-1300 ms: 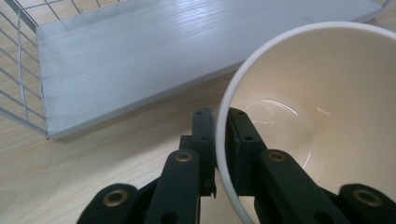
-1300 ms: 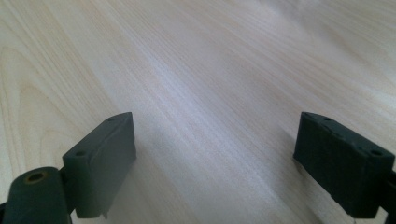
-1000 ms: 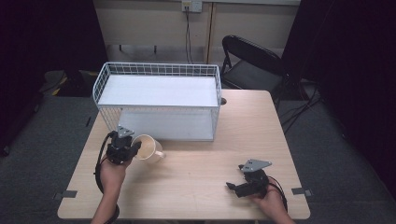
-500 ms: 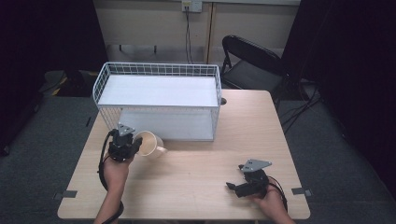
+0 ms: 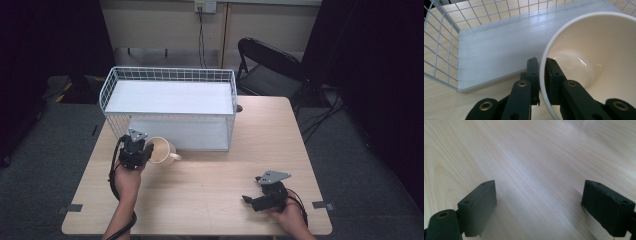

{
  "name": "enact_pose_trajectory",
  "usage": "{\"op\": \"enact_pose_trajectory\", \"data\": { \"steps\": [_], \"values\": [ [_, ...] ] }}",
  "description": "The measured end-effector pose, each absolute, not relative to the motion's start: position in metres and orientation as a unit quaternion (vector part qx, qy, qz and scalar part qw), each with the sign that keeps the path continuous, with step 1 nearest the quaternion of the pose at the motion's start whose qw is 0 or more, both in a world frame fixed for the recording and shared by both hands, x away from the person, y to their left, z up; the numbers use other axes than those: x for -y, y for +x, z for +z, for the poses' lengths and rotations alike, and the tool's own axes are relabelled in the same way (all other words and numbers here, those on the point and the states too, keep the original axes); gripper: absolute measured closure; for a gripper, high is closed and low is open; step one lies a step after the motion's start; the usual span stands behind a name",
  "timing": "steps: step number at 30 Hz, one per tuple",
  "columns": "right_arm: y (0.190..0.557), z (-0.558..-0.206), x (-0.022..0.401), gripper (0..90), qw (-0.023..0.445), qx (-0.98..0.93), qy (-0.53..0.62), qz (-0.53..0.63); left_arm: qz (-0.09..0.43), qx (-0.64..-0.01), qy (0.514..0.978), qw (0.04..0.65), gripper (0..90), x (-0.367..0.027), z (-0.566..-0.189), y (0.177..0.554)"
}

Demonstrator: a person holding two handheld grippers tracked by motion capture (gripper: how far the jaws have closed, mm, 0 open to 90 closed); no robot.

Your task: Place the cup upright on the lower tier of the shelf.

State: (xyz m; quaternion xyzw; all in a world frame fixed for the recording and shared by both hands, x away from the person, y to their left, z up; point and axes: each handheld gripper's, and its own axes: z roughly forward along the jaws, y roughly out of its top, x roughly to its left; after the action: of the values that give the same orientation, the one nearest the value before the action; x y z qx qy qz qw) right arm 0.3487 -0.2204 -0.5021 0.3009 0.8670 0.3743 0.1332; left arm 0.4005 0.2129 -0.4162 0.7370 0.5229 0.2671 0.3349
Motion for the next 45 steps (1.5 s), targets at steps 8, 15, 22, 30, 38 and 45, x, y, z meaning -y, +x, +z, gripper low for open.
{"op": "enact_pose_trajectory", "data": {
  "steps": [8,15,22,30,38,45],
  "values": [
    [0.349,-0.502,0.22,11.9,0.134,-0.867,0.301,0.375,0.278,-0.523,0.731,0.339,83.3,-0.209,-0.412,0.405],
    [0.349,-0.502,0.22,11.9,0.133,-0.867,0.301,0.374,0.287,-0.526,0.723,0.343,83.3,-0.205,-0.411,0.409],
    [0.349,-0.502,0.22,11.9,0.133,-0.867,0.301,0.374,0.299,-0.527,0.719,0.34,83.4,-0.201,-0.413,0.414],
    [0.349,-0.502,0.22,11.9,0.133,-0.867,0.301,0.374,0.306,-0.532,0.709,0.348,83.3,-0.2,-0.416,0.42],
    [0.349,-0.502,0.22,11.9,0.133,-0.867,0.301,0.374,0.31,-0.537,0.702,0.351,83.3,-0.199,-0.42,0.424],
    [0.349,-0.502,0.22,11.9,0.133,-0.867,0.301,0.374,0.317,-0.539,0.698,0.348,83.3,-0.198,-0.42,0.428]
  ]
}}
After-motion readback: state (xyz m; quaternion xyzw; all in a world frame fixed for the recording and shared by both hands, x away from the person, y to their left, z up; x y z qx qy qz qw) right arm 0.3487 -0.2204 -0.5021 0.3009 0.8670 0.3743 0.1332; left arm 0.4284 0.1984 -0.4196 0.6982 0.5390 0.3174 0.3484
